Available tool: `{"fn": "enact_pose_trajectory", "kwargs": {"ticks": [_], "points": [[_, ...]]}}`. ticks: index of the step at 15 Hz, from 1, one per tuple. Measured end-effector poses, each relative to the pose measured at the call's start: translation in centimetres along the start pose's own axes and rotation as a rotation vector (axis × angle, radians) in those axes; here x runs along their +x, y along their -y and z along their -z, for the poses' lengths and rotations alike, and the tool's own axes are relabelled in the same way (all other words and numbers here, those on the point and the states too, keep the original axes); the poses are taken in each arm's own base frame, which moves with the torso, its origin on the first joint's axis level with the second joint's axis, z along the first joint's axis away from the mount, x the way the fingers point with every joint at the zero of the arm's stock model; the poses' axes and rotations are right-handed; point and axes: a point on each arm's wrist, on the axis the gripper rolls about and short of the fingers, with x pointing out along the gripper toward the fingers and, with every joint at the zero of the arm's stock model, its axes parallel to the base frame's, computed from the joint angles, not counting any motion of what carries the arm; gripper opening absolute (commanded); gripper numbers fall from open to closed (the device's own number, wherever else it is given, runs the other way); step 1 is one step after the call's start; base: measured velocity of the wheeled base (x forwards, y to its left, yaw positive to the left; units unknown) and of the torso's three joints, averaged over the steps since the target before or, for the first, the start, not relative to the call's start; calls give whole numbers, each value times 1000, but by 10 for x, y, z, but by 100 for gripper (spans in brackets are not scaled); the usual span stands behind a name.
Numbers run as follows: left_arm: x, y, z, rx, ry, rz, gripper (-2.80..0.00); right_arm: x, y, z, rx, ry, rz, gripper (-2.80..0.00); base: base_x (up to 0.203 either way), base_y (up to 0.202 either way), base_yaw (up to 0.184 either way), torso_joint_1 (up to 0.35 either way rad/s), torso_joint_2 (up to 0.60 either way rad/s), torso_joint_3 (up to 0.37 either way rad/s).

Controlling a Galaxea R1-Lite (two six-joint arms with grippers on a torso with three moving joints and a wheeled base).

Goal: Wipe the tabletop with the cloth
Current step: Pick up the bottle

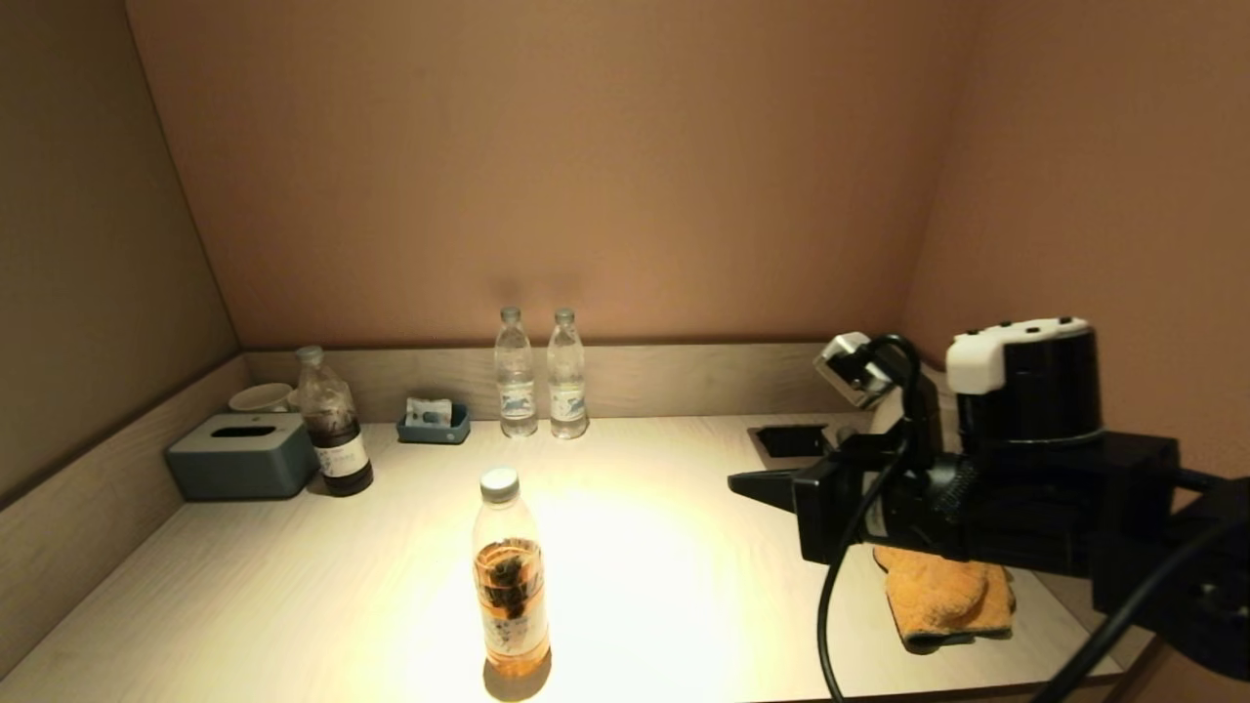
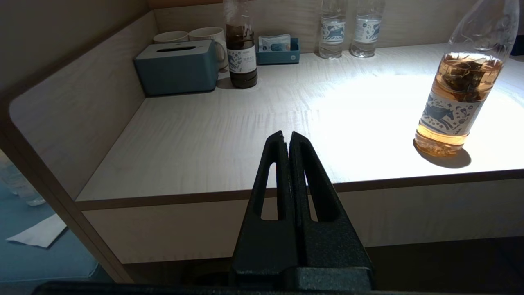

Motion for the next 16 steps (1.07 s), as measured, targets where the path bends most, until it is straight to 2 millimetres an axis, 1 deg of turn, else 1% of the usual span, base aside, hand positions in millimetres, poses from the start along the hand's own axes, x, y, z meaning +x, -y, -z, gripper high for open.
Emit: {"fn": "enact_pose_trajectory", "kwargs": {"ticks": [2,4,7,11,14,15,16], "points": [[0,0,0,0,0,0,-280,22,-1,-3,-12,-11,-33,-280,0,0,0,0,0,0],[0,0,0,0,0,0,-280,35,-2,-2,-15,-28,-50,-280,0,0,0,0,0,0],[0,0,0,0,0,0,-280,59,-8,1,-29,-64,-88,-280,0,0,0,0,0,0],[0,0,0,0,0,0,-280,85,-15,8,-57,-108,-126,-280,0,0,0,0,0,0],[0,0,0,0,0,0,-280,96,-17,13,-78,-129,-142,-280,0,0,0,0,0,0],[0,0,0,0,0,0,-280,102,-19,15,-88,-137,-152,0,0,0,0,0,0,0],[0,0,0,0,0,0,-280,109,-21,15,-101,-140,-161,0,0,0,0,0,0,0]]}}
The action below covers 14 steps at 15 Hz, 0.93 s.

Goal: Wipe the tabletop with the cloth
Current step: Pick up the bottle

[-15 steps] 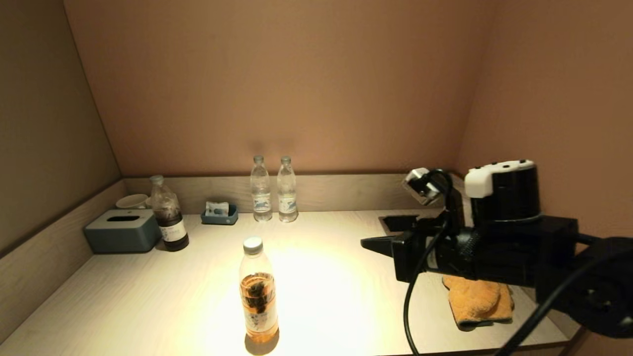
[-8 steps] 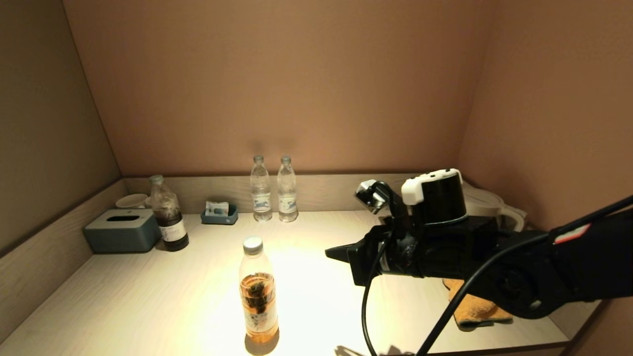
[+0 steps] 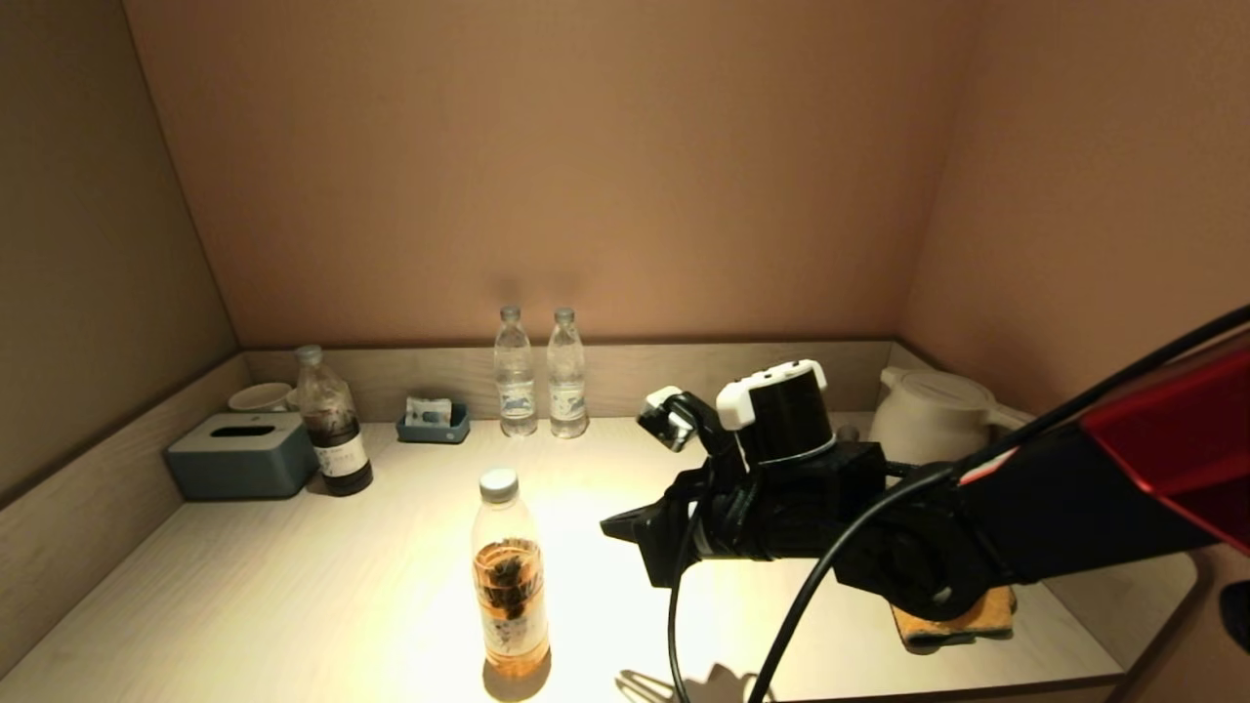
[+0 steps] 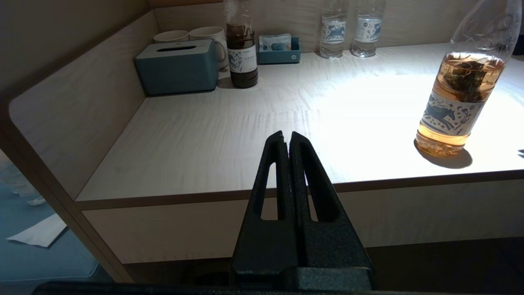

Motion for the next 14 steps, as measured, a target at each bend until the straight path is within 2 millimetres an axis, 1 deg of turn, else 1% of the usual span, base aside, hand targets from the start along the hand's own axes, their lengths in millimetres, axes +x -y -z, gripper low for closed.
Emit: {"fn": "enact_pose_trajectory", "kwargs": {"ticks": [3,7,9,14], "points": [[0,0,0,0,0,0,-280,12,1,0,-18,-9,-11,0,0,0,0,0,0,0],[0,0,0,0,0,0,-280,35,-3,-6,-42,-5,-40,0,0,0,0,0,0,0],[0,0,0,0,0,0,-280,41,-4,-5,-47,-10,-48,0,0,0,0,0,0,0],[0,0,0,0,0,0,-280,52,-19,-4,-121,-22,-90,0,0,0,0,0,0,0]]}}
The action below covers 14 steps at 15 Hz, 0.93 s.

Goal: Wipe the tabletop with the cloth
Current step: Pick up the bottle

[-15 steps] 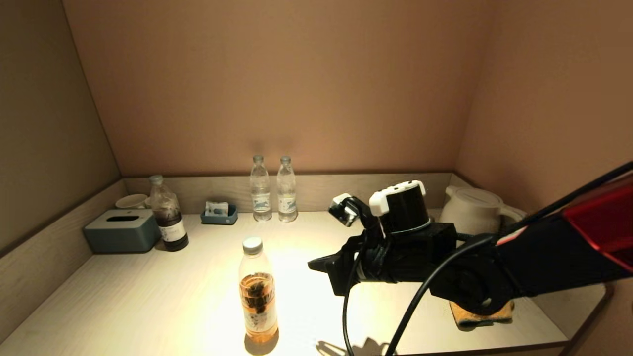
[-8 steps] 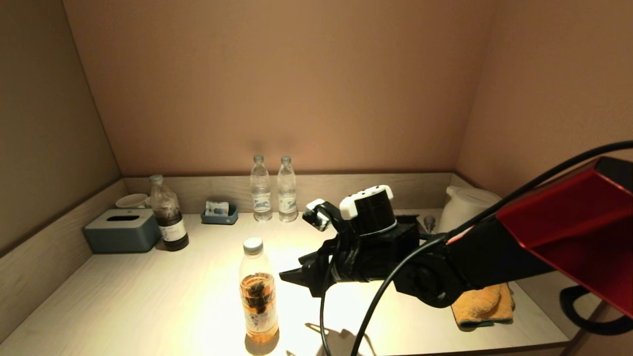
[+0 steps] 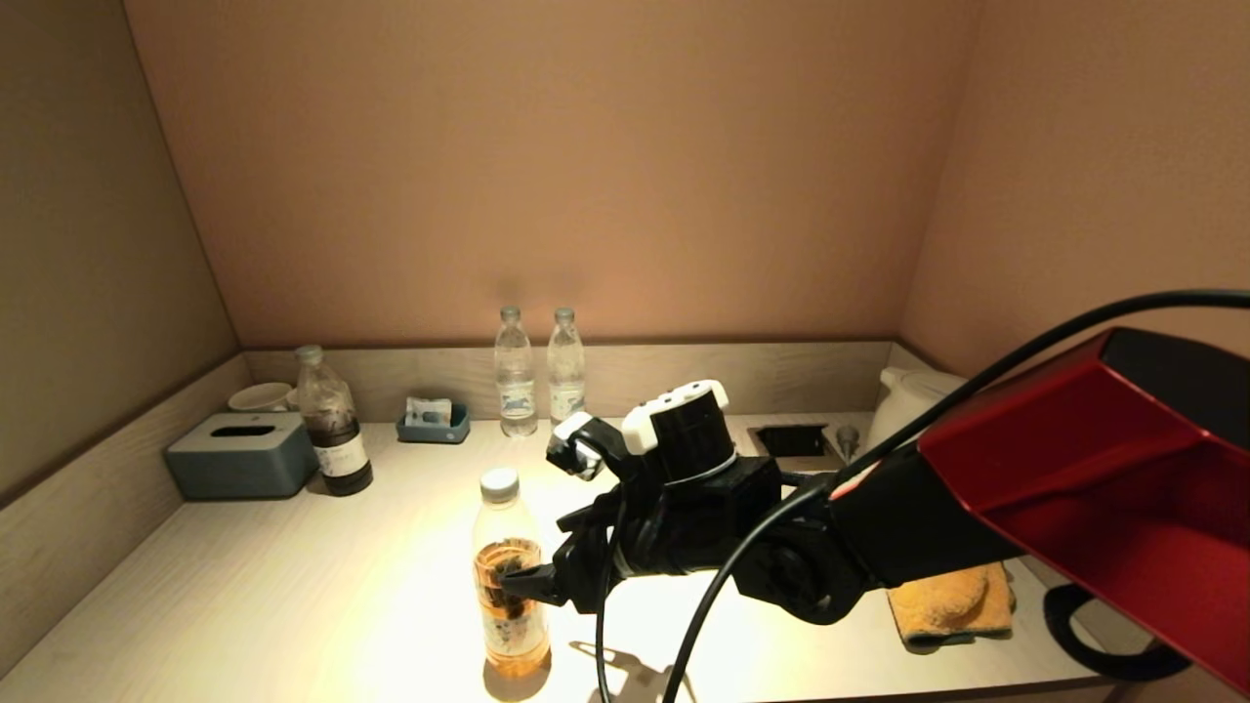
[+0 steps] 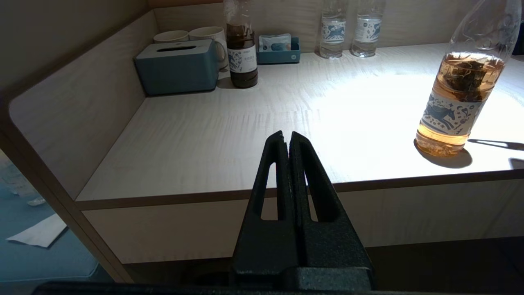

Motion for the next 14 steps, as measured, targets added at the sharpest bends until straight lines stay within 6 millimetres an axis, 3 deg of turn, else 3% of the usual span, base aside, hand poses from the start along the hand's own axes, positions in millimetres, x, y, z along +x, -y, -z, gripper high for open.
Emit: {"fn": "enact_pose_trajectory", "kwargs": {"ticks": [6,14], "points": [[0,0,0,0,0,0,-280,17,-4,-11,-79,23,-22,0,0,0,0,0,0,0],[0,0,0,0,0,0,-280,41,2,-6,-110,4,-33,0,0,0,0,0,0,0]]}}
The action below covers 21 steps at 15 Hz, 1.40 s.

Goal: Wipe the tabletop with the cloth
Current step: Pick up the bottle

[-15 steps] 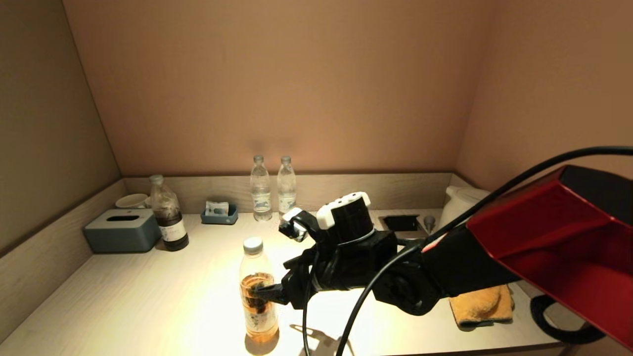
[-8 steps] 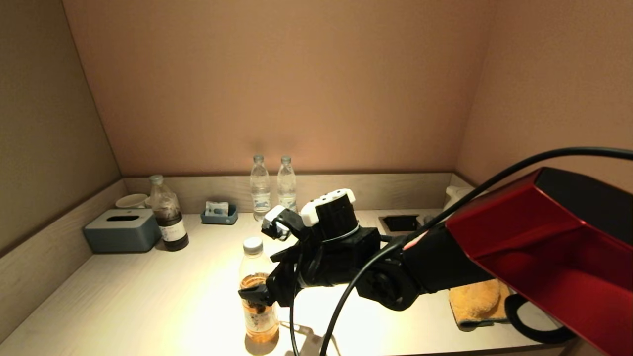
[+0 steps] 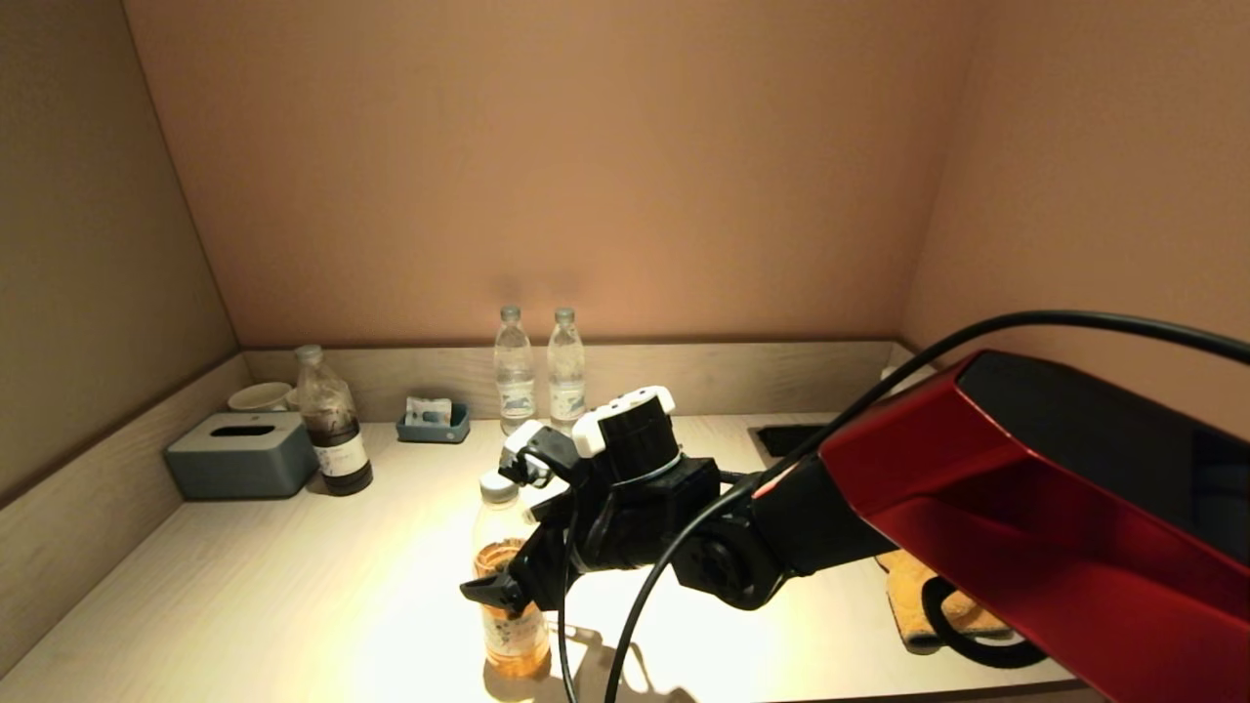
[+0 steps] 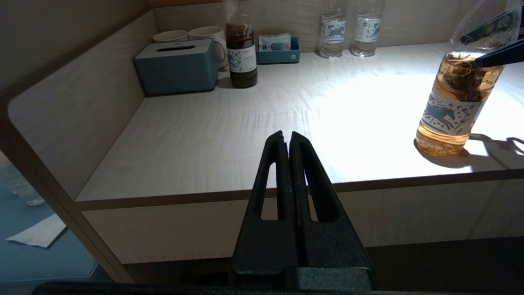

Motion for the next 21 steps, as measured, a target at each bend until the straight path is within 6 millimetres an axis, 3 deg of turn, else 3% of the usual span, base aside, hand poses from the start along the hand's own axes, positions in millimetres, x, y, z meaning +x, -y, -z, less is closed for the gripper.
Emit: {"fn": "enact_pose_trajectory", "kwargs": {"ticks": [8,9,21], "points": [[0,0,0,0,0,0,-280,23,7,7,1,-9,-5,0,0,0,0,0,0,0],[0,0,0,0,0,0,-280,26,8,7,-3,-7,-5,-280,0,0,0,0,0,0],[0,0,0,0,0,0,-280,35,8,11,-21,-22,23,-280,0,0,0,0,0,0]]}}
